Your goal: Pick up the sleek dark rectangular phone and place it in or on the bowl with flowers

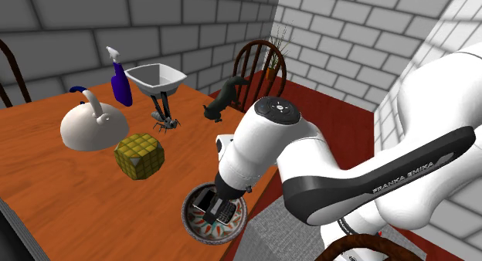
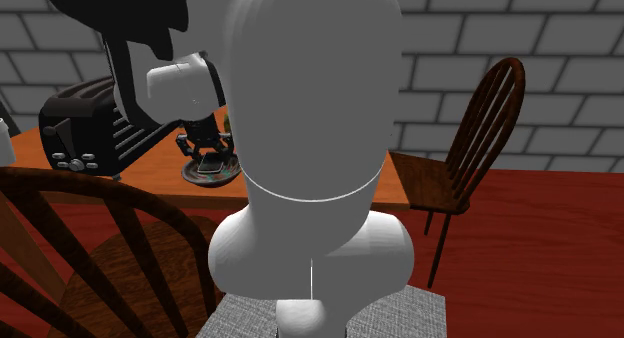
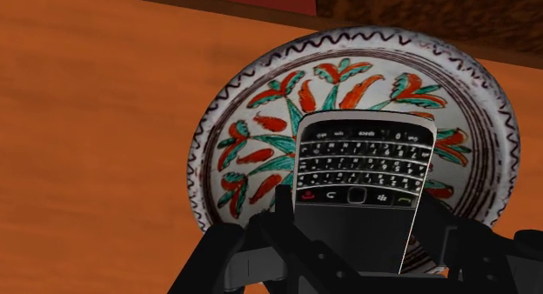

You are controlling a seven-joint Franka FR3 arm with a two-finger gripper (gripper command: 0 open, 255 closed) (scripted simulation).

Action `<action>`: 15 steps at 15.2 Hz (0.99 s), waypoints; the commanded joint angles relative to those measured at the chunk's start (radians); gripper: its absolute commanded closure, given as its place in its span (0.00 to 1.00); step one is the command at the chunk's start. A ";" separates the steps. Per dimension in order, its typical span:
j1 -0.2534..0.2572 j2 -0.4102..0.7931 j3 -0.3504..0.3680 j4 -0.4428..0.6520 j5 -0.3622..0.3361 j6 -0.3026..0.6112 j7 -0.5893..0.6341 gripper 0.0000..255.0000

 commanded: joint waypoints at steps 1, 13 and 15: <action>0.000 0.001 0.001 -0.001 -0.001 0.002 0.001 1.00; 0.023 -0.060 -0.023 0.019 0.038 -0.074 -0.028 0.00; 0.039 -0.109 -0.044 0.042 0.061 -0.141 -0.046 0.00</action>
